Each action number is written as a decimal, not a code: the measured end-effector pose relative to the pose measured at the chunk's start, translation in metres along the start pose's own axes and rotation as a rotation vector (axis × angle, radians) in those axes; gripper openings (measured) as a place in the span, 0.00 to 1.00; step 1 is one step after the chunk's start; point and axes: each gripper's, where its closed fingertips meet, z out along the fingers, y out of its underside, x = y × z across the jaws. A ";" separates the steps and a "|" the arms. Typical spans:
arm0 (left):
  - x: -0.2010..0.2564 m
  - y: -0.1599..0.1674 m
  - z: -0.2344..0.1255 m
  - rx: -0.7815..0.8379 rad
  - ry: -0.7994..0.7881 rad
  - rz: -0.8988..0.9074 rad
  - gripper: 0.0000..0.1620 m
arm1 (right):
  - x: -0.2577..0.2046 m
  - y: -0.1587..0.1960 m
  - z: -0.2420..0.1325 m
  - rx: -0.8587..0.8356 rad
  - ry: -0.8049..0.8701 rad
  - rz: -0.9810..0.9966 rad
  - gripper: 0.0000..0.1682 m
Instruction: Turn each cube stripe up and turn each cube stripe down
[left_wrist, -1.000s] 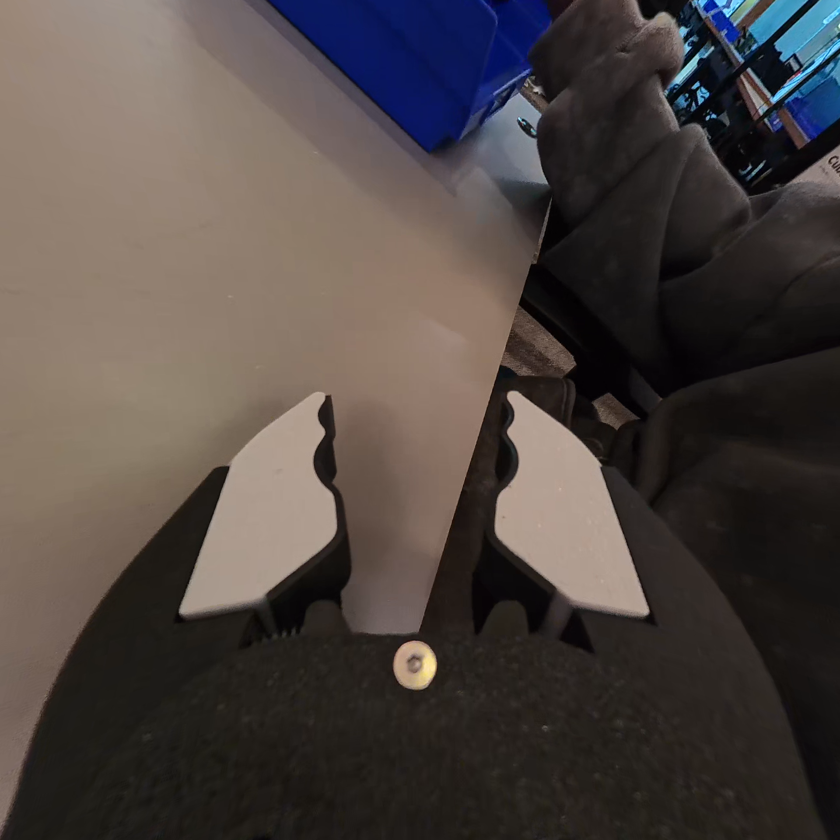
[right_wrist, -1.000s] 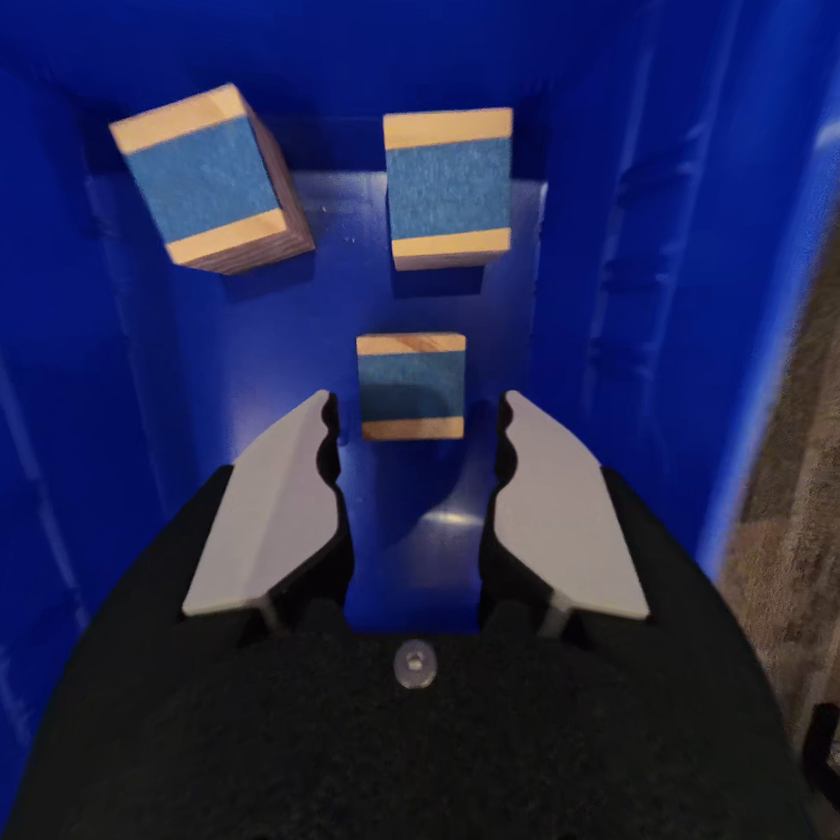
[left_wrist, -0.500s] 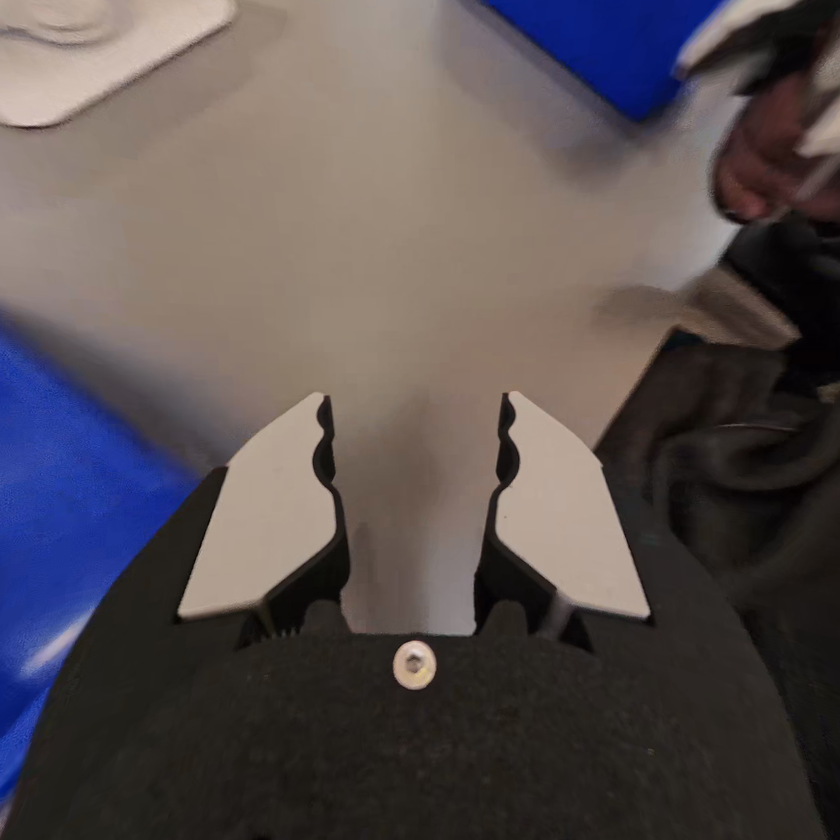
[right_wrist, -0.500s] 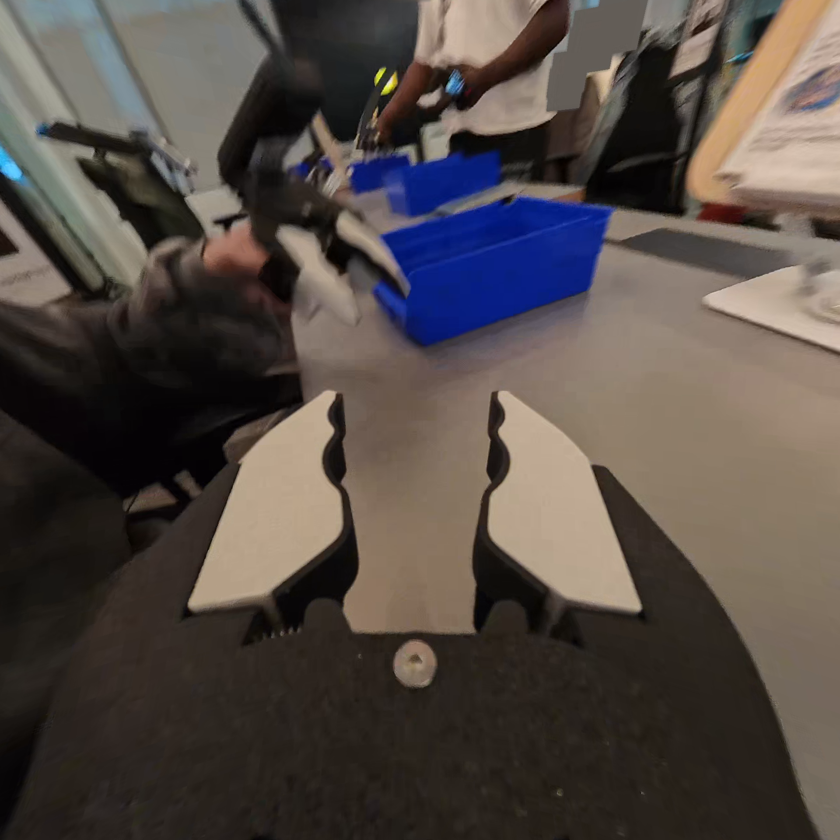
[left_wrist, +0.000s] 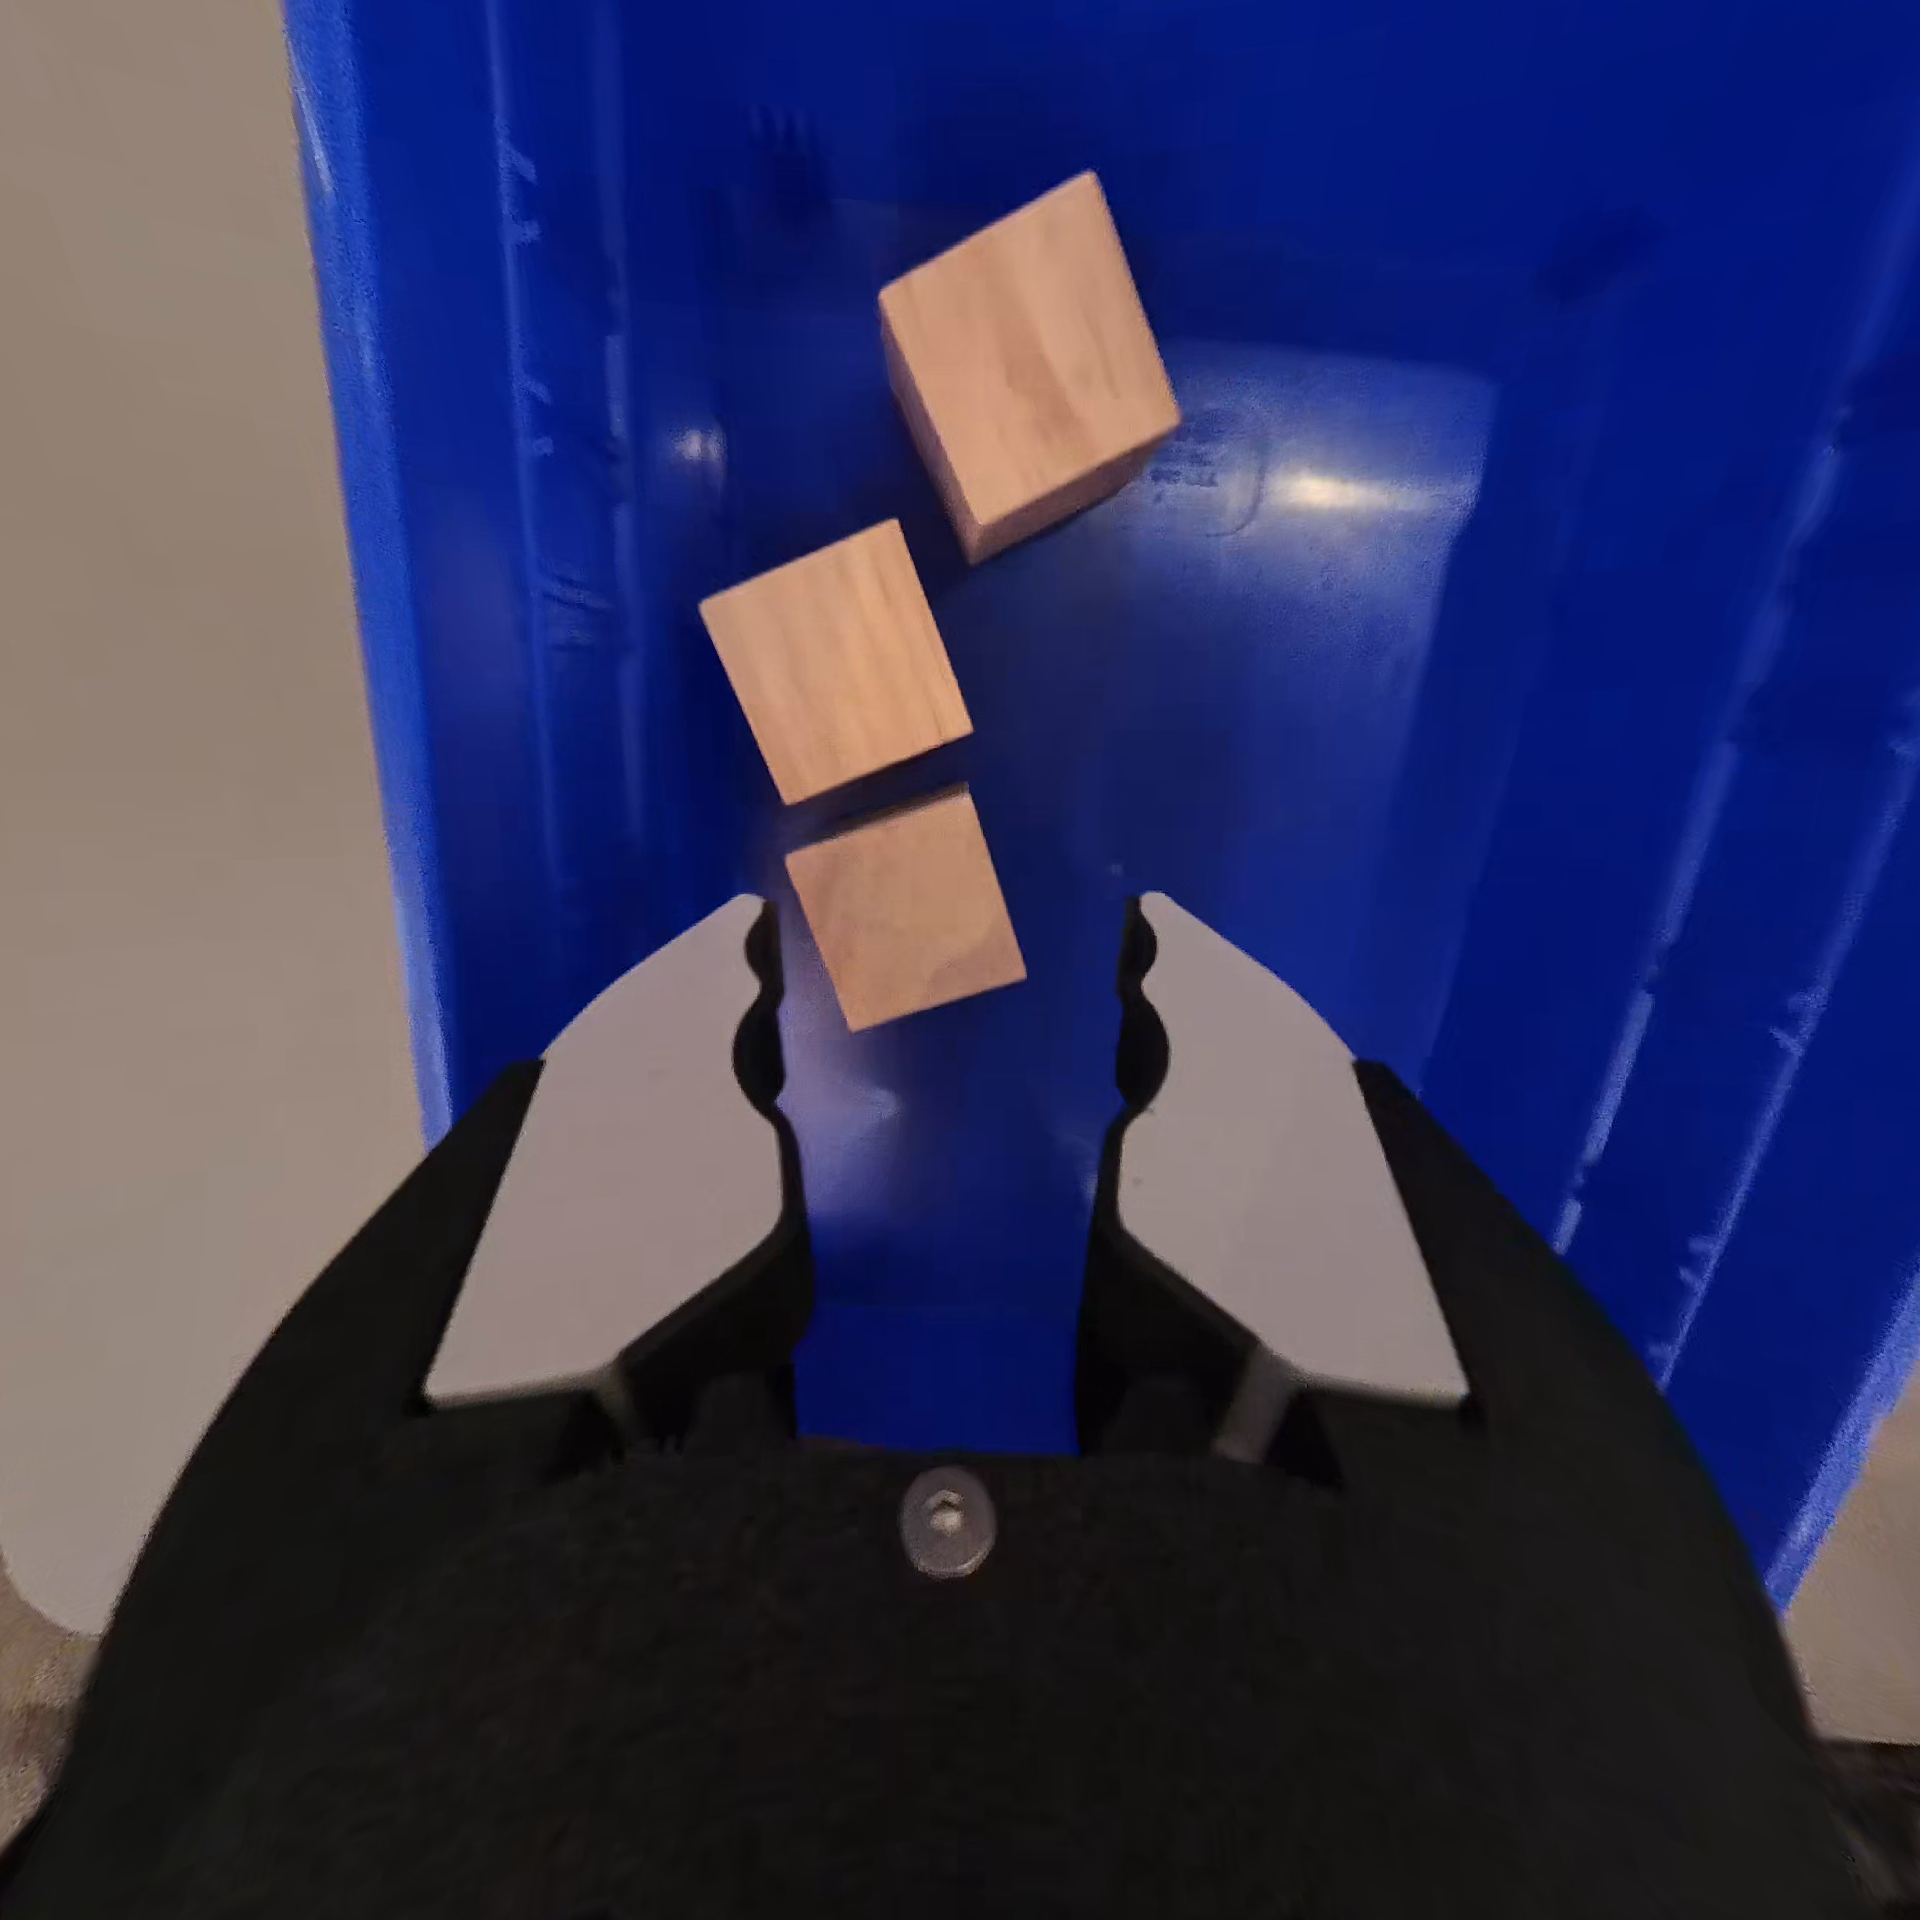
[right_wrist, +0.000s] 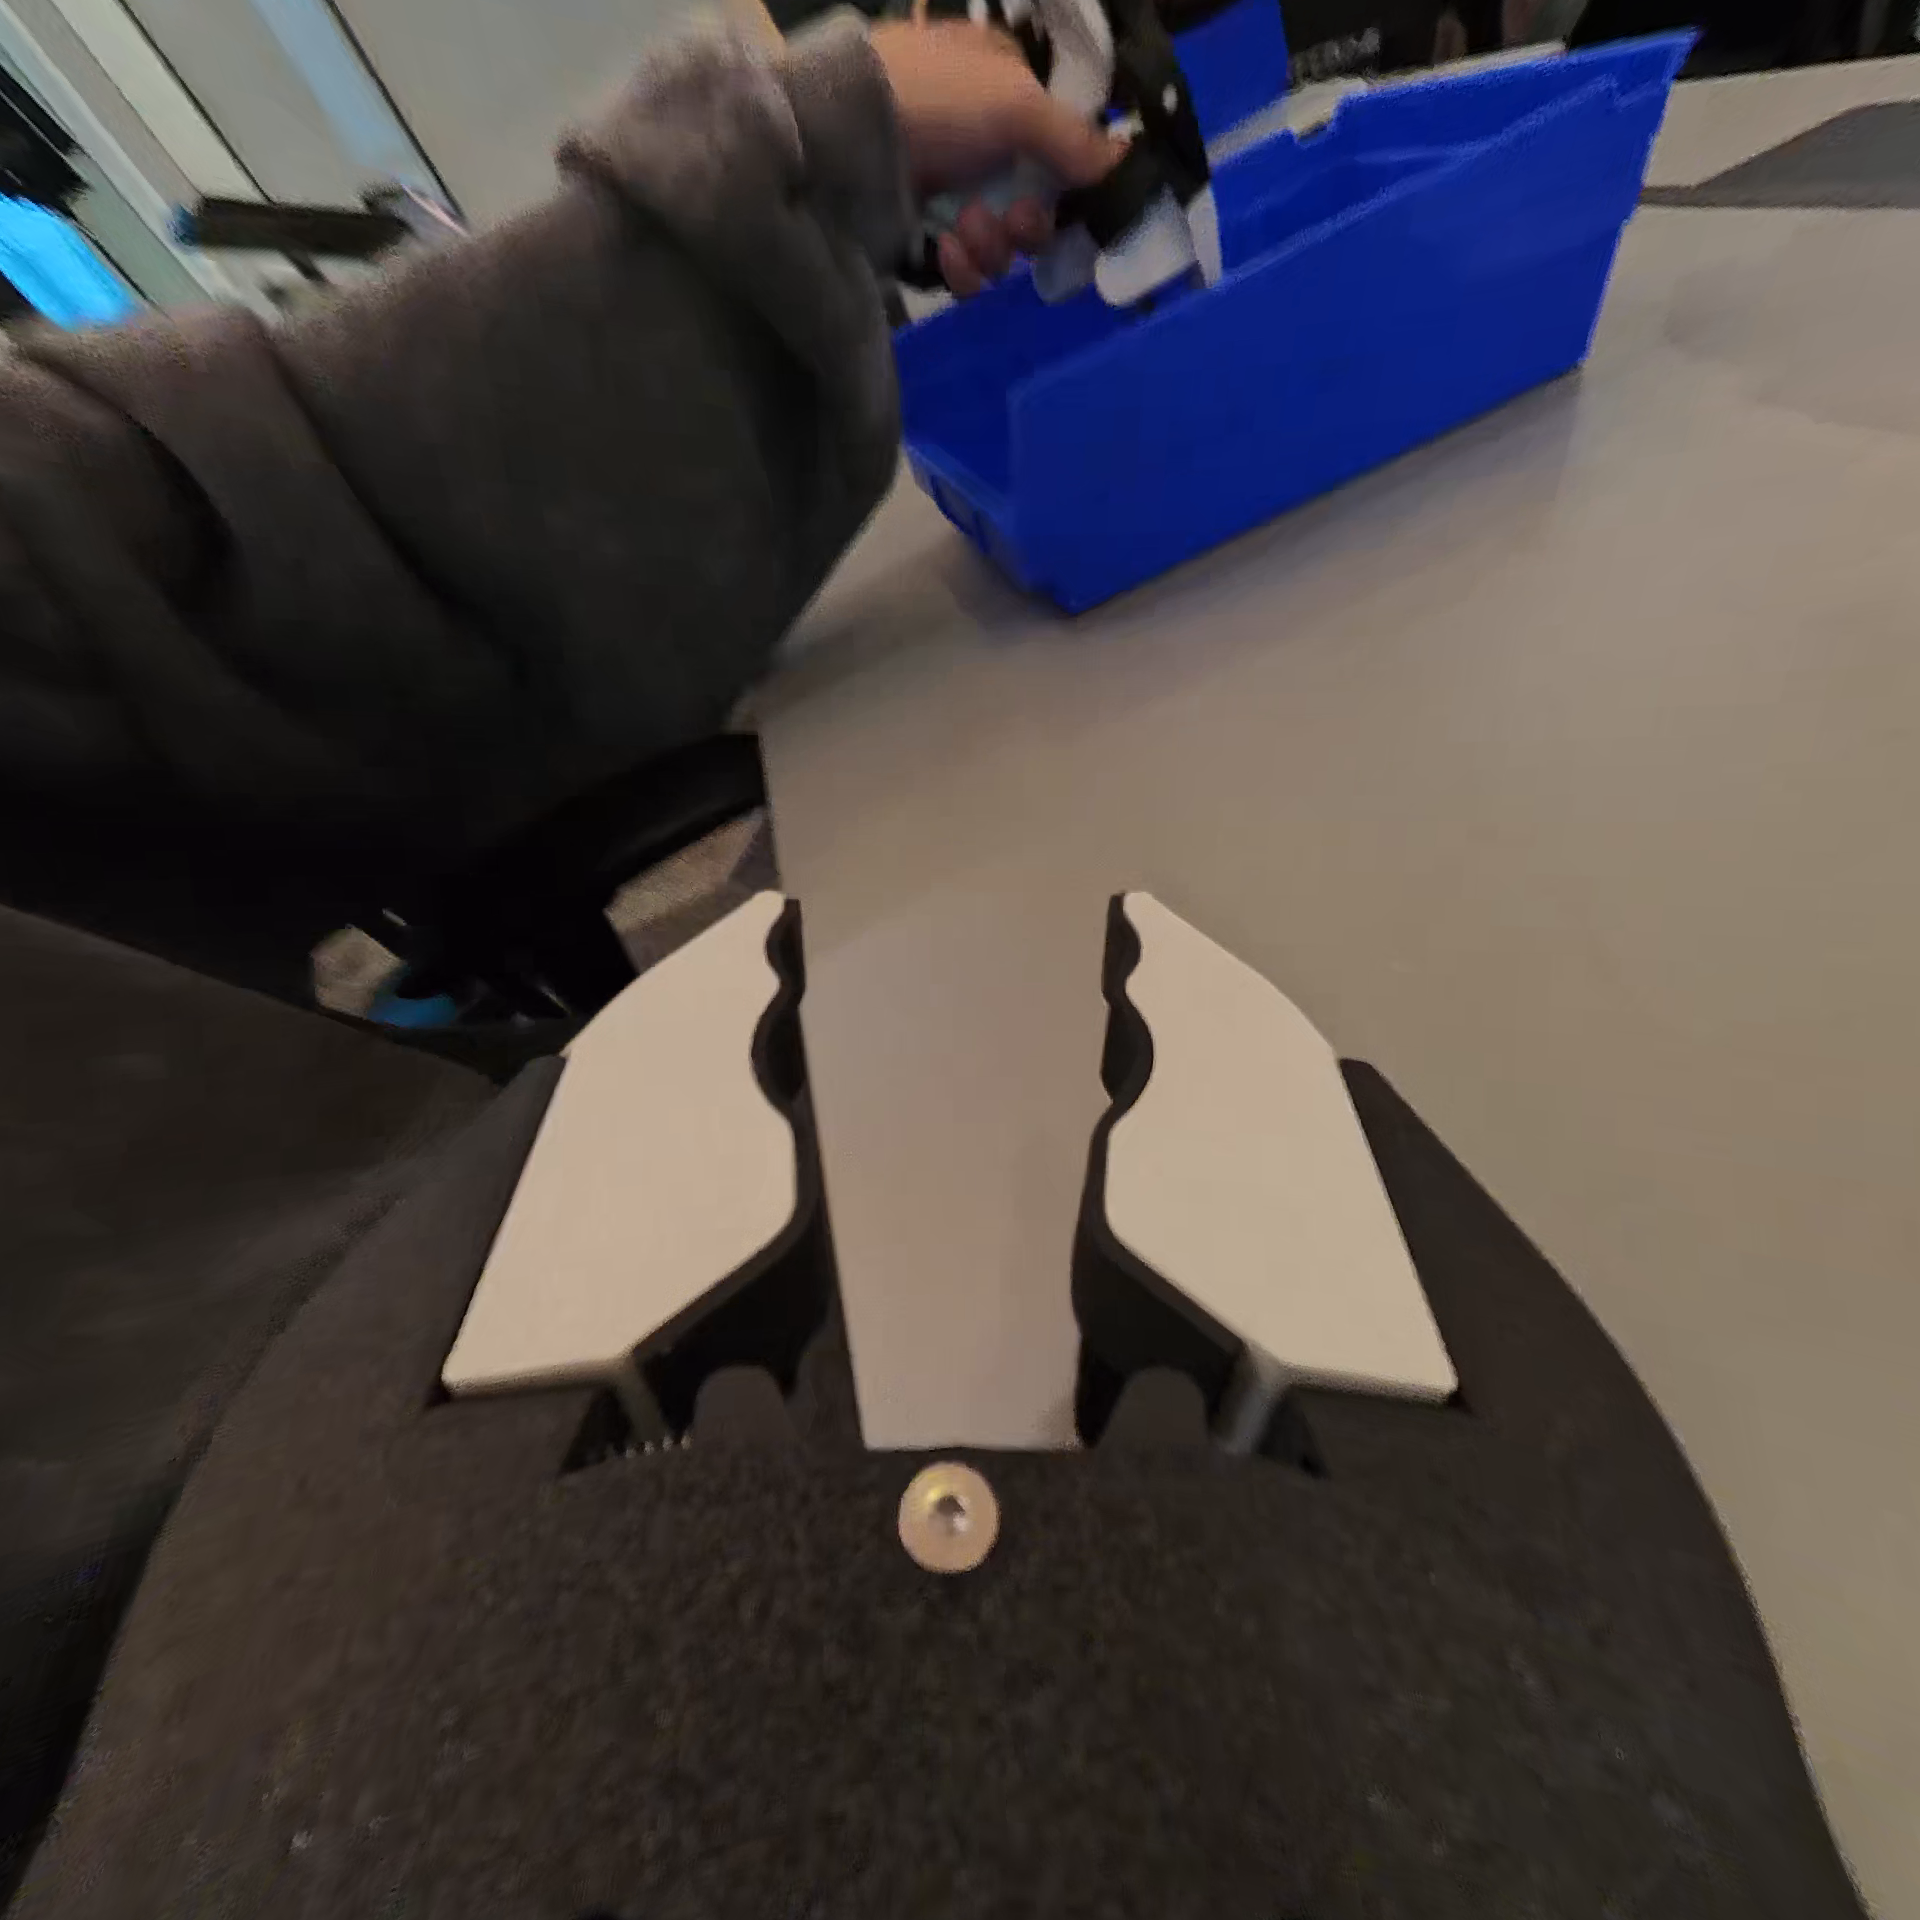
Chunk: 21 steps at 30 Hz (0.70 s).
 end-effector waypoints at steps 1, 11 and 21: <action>0.000 0.000 0.006 -0.026 -0.004 -0.018 0.39 | 0.006 0.006 0.000 -0.028 0.027 -0.019 0.33; -0.005 0.002 0.032 -0.082 0.075 -0.169 0.29 | 0.007 0.027 0.002 -0.130 0.042 -0.051 0.33; 0.034 0.011 -0.058 0.159 0.384 -0.034 0.28 | 0.038 0.013 -0.016 -0.031 0.123 0.047 0.32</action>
